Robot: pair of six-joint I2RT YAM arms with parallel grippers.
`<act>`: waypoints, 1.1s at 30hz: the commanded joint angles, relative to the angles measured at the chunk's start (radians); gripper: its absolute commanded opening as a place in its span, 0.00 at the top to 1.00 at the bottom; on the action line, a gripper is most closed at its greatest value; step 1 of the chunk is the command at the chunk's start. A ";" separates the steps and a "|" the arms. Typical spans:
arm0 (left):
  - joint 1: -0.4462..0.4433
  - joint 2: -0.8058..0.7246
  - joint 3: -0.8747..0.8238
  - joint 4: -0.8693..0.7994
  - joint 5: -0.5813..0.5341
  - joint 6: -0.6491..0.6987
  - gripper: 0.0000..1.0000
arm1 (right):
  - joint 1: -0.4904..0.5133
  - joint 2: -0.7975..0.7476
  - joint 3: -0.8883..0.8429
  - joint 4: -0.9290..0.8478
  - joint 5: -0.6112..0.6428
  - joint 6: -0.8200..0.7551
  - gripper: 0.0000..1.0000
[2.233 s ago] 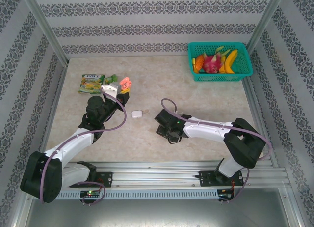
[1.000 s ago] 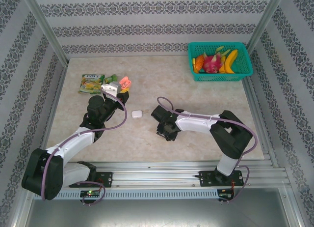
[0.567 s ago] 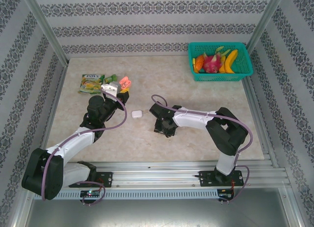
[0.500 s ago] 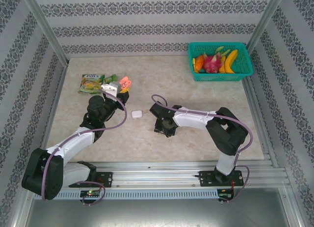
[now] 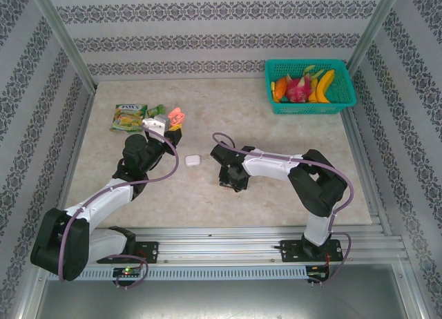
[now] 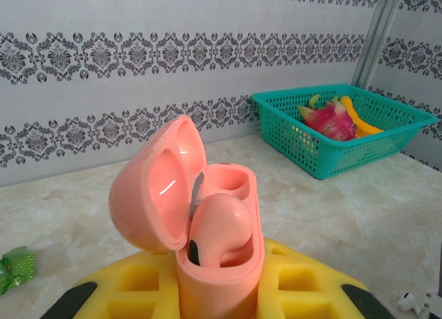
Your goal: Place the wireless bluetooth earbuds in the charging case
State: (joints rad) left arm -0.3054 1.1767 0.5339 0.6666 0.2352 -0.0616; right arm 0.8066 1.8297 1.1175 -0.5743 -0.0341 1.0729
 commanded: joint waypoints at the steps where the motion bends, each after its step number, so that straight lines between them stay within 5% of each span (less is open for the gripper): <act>1: 0.015 -0.015 0.014 0.021 0.027 -0.013 1.00 | -0.017 0.020 -0.015 0.059 0.075 -0.045 0.75; 14: 0.015 -0.028 0.024 -0.033 0.101 0.009 1.00 | -0.046 -0.242 -0.175 0.326 0.141 -0.285 0.76; 33: 0.012 0.046 0.093 -0.061 0.508 -0.021 1.00 | -0.294 -0.527 -0.131 0.736 -0.410 -0.421 0.74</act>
State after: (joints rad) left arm -0.3054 1.2060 0.5800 0.5903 0.6308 -0.0628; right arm 0.5159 1.3315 0.9318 0.0658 -0.3283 0.6907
